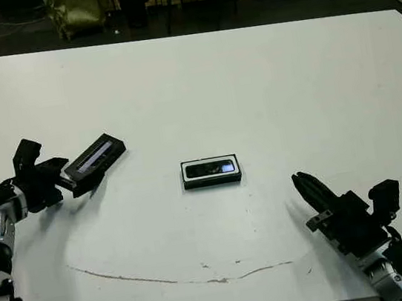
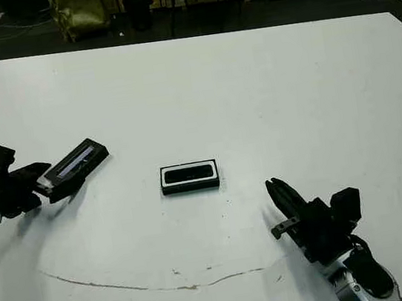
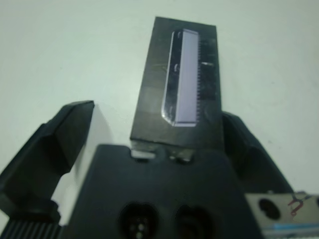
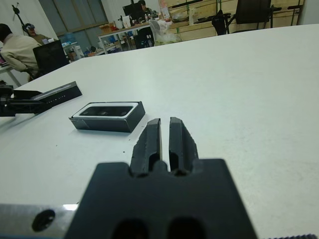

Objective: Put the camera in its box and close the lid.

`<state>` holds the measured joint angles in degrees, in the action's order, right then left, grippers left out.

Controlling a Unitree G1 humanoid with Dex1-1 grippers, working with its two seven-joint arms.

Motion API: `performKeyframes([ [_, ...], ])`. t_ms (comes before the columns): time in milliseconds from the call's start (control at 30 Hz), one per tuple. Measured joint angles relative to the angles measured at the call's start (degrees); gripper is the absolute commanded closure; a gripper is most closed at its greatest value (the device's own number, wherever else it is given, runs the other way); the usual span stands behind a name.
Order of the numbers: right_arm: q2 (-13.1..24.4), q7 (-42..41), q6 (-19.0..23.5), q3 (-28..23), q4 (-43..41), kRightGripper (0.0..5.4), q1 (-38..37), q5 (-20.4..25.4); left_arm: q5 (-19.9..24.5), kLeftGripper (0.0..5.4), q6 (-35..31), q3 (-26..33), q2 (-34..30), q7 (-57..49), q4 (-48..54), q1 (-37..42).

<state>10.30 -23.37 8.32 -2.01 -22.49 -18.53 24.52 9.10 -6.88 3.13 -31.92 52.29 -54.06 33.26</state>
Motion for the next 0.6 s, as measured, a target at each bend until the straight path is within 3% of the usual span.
performKeyframes([
  [600, 0.0, 0.2, 0.6, 0.0, -0.1, 5.40, -0.1, -0.2, -1.5, 0.02, 1.8, -1.1, 0.3, 0.2, -7.5, 4.4],
])
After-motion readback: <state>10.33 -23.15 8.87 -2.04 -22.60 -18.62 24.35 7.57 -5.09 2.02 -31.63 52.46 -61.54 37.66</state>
